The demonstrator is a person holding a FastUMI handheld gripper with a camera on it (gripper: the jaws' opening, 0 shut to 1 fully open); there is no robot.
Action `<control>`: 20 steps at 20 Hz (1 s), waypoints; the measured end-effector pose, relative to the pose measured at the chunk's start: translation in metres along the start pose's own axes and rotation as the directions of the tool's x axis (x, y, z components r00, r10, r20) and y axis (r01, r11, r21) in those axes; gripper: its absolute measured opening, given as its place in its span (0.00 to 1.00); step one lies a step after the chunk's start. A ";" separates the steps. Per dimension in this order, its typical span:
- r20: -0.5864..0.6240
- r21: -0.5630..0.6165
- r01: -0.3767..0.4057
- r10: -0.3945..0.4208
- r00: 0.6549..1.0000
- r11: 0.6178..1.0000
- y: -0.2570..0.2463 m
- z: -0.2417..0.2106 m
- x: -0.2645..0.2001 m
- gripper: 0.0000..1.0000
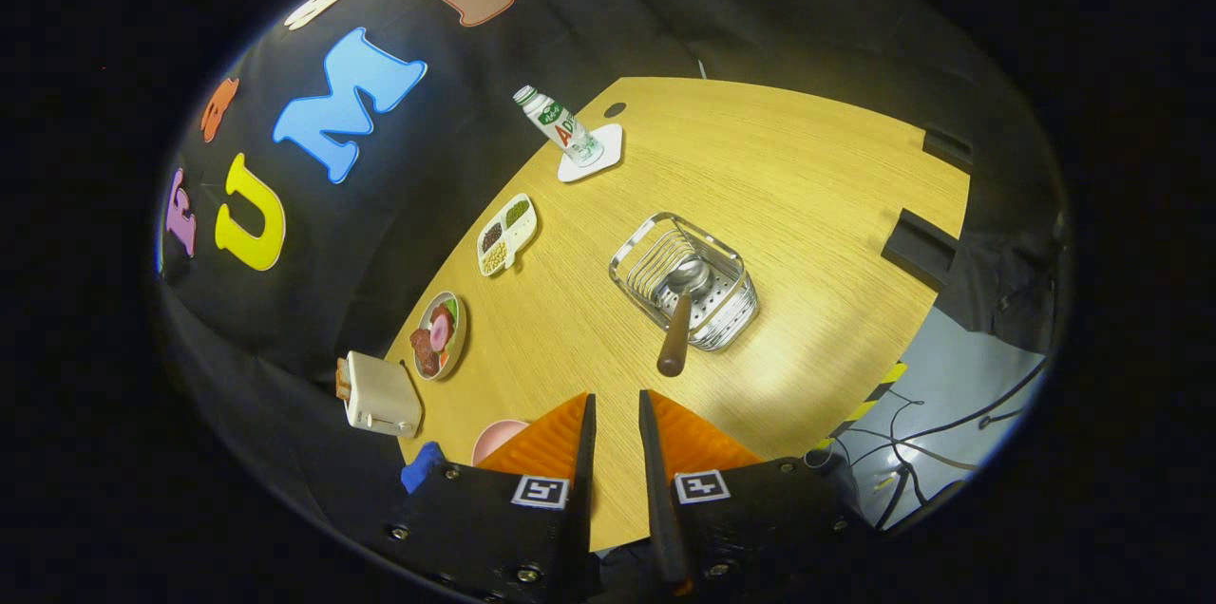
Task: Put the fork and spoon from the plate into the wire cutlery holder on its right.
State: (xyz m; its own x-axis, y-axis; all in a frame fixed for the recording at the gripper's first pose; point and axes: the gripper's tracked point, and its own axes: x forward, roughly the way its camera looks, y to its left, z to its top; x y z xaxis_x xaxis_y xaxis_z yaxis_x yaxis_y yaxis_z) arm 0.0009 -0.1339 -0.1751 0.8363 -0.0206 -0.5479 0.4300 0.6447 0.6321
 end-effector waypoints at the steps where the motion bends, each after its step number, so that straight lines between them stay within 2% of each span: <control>1: -0.009 -0.007 -0.003 0.003 1.000 1.000 0.003 -0.003 0.002 0.26; 12: -0.140 -0.107 -0.066 0.051 0.989 0.992 0.047 -0.052 0.023 0.26; 20: -0.279 -0.201 -0.134 0.074 0.958 0.970 0.086 -0.112 0.039 0.26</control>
State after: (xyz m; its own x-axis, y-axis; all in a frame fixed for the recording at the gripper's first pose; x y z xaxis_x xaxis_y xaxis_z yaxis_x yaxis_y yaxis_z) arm 0.0325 0.0062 -0.2035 0.7380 0.2411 -0.6302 0.2367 0.7821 0.5764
